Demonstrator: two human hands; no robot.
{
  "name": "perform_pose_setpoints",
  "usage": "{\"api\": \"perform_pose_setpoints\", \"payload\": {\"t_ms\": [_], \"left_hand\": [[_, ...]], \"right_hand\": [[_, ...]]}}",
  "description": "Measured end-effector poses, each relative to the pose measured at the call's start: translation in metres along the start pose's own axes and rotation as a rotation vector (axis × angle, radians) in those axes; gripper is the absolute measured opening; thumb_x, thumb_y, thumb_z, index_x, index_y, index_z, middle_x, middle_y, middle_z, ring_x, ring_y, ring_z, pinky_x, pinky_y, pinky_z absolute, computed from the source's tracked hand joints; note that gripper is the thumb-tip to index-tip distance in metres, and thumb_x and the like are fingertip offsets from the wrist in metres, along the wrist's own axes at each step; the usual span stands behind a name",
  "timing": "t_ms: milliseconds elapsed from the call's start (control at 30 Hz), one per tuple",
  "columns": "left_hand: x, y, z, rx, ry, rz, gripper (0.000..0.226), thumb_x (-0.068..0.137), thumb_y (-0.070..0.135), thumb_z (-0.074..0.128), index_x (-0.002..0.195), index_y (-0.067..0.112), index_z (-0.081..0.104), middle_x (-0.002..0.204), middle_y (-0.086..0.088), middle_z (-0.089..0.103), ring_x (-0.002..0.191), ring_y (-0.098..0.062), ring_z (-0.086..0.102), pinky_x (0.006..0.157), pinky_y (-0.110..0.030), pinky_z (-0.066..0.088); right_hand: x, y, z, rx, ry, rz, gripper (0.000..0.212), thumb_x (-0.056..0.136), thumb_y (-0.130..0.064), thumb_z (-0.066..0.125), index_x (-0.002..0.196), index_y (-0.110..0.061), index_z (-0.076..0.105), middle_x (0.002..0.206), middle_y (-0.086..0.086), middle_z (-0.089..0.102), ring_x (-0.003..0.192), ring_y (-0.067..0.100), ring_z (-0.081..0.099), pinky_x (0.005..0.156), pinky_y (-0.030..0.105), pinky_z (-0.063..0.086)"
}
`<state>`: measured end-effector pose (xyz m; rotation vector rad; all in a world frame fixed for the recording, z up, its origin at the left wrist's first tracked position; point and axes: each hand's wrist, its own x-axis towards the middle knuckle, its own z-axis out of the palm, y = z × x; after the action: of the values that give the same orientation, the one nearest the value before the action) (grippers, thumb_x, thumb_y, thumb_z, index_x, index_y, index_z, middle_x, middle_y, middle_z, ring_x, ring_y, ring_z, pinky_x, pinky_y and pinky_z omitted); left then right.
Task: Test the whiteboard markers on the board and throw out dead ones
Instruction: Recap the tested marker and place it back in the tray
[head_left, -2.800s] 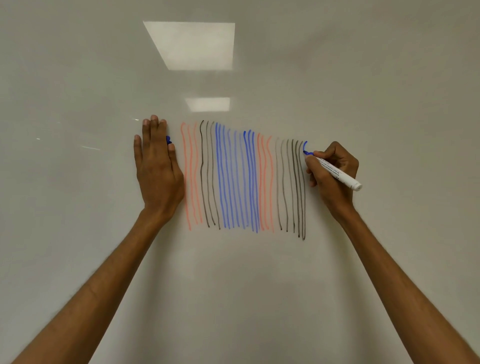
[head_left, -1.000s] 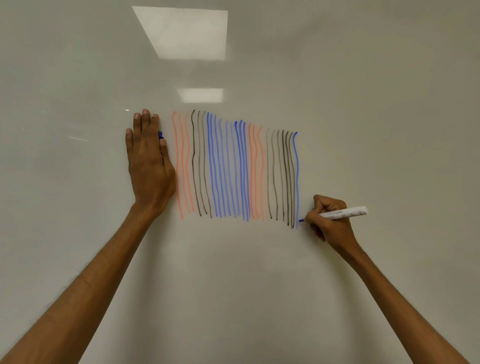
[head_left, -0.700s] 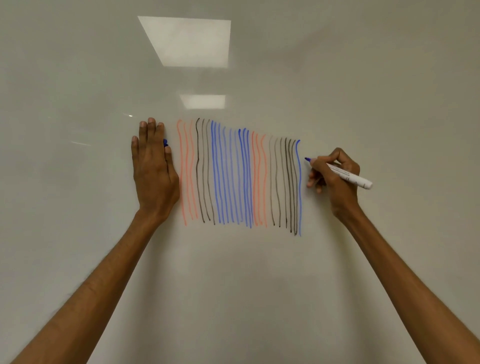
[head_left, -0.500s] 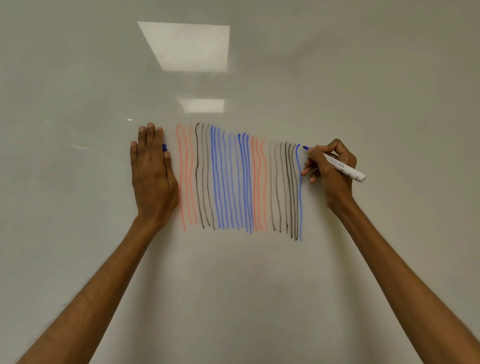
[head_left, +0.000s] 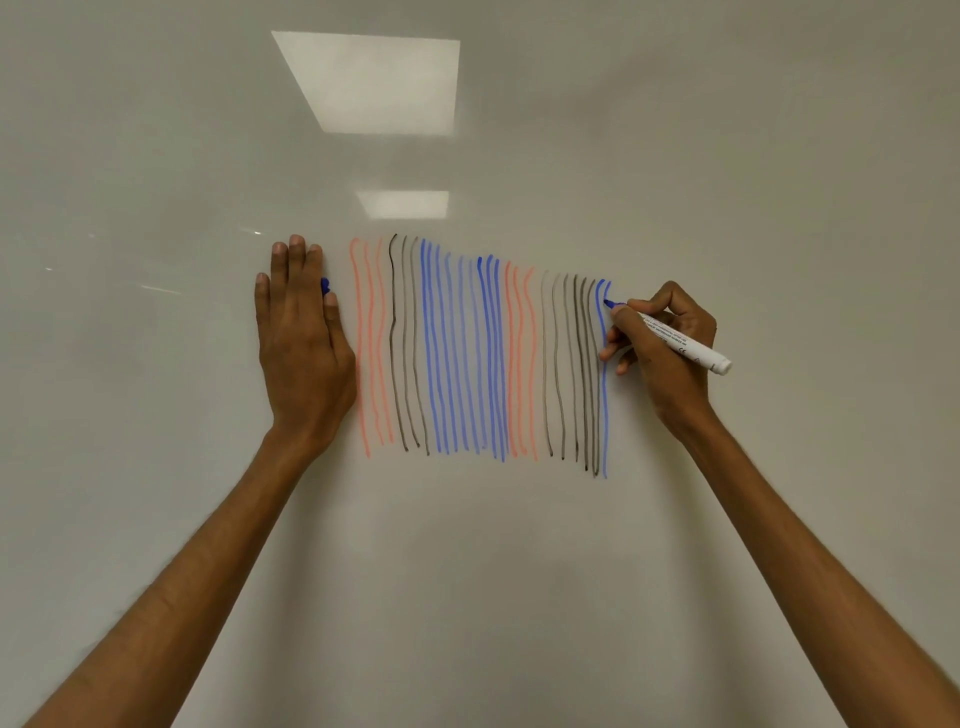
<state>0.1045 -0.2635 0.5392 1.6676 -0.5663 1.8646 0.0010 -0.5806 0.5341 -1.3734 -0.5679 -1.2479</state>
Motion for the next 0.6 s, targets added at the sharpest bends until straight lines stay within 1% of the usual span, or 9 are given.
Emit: {"api": "perform_pose_setpoints", "payload": {"t_ms": [133, 267, 400, 600], "left_hand": [[0.0, -0.001, 0.0, -0.004, -0.005, -0.002, 0.048, 0.108, 0.017, 0.029, 0.154, 0.003, 0.028, 0.162, -0.013, 0.026, 0.152, -0.023, 0.017, 0.126, -0.041, 0.011], [0.0, -0.001, 0.001, -0.004, -0.004, -0.004, 0.048, 0.108, 0.017, 0.029, 0.154, 0.003, 0.028, 0.162, -0.013, 0.026, 0.152, -0.023, 0.017, 0.126, -0.041, 0.011], [0.0, -0.001, 0.001, -0.003, 0.002, -0.001, 0.047, 0.109, 0.017, 0.03, 0.154, 0.003, 0.028, 0.161, -0.013, 0.026, 0.152, -0.023, 0.017, 0.126, -0.039, 0.01], [-0.001, -0.002, 0.001, -0.002, 0.006, 0.002, 0.048, 0.109, 0.018, 0.029, 0.154, 0.003, 0.027, 0.162, -0.012, 0.026, 0.152, -0.022, 0.017, 0.126, -0.037, 0.009]], "right_hand": [[-0.009, 0.005, -0.005, -0.01, 0.006, -0.003, 0.023, 0.094, -0.001, 0.061, 0.077, -0.007, 0.048, 0.067, 0.013, 0.067, 0.054, 0.031, 0.067, 0.043, 0.027, 0.048], [-0.02, 0.008, -0.009, -0.003, 0.015, 0.0, 0.028, 0.094, 0.002, 0.06, 0.073, -0.009, 0.046, 0.063, 0.009, 0.067, 0.051, 0.028, 0.065, 0.043, 0.025, 0.046], [-0.031, 0.011, -0.013, -0.013, 0.036, 0.026, 0.032, 0.092, 0.004, 0.061, 0.069, -0.011, 0.044, 0.061, 0.01, 0.065, 0.047, 0.028, 0.063, 0.042, 0.024, 0.044], [-0.048, 0.016, -0.018, -0.013, 0.018, 0.056, 0.035, 0.09, 0.009, 0.06, 0.067, -0.011, 0.043, 0.059, 0.012, 0.063, 0.043, 0.027, 0.059, 0.04, 0.022, 0.043]]}}
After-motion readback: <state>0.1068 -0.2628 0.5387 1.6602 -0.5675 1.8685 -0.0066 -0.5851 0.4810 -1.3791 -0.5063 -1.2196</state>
